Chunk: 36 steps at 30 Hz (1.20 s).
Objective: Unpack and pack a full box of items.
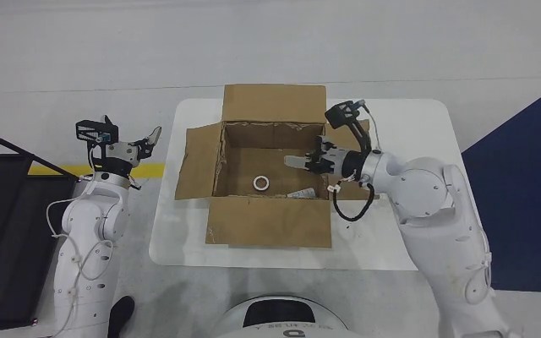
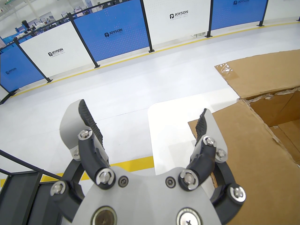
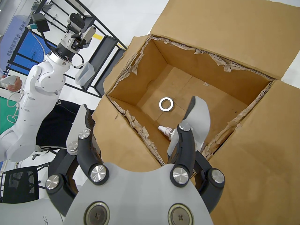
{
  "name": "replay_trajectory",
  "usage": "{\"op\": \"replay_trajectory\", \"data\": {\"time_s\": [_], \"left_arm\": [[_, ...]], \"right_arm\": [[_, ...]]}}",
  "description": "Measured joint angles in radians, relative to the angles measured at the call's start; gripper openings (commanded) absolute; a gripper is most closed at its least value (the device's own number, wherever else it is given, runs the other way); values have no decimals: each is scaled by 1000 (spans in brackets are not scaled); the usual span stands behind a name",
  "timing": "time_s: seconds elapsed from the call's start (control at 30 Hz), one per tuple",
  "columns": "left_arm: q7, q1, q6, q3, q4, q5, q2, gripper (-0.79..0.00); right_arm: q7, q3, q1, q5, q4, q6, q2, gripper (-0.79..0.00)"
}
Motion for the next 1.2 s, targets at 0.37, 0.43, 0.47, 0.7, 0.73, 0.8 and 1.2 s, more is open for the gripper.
{"op": "replay_trajectory", "data": {"time_s": [0.37,0.43,0.47,0.7,0.73,0.8,1.2], "left_arm": [[0,0,0,0,0,0,0,0],[0,0,0,0,0,0,0,0],[0,0,0,0,0,0,0,0],[0,0,0,0,0,0,0,0],[0,0,0,0,0,0,0,0],[0,0,0,0,0,0,0,0],[0,0,0,0,0,0,0,0]], "right_arm": [[113,-232,170,-165,133,44,-25,-302],[125,-336,261,-208,208,79,-45,-394],[129,-401,317,-233,257,110,-61,-391],[168,-673,540,-356,496,313,-152,-403],[172,-694,557,-354,525,326,-163,-406],[190,-744,595,-363,599,355,-189,-406],[202,-895,717,-256,940,311,-333,-434]]}}
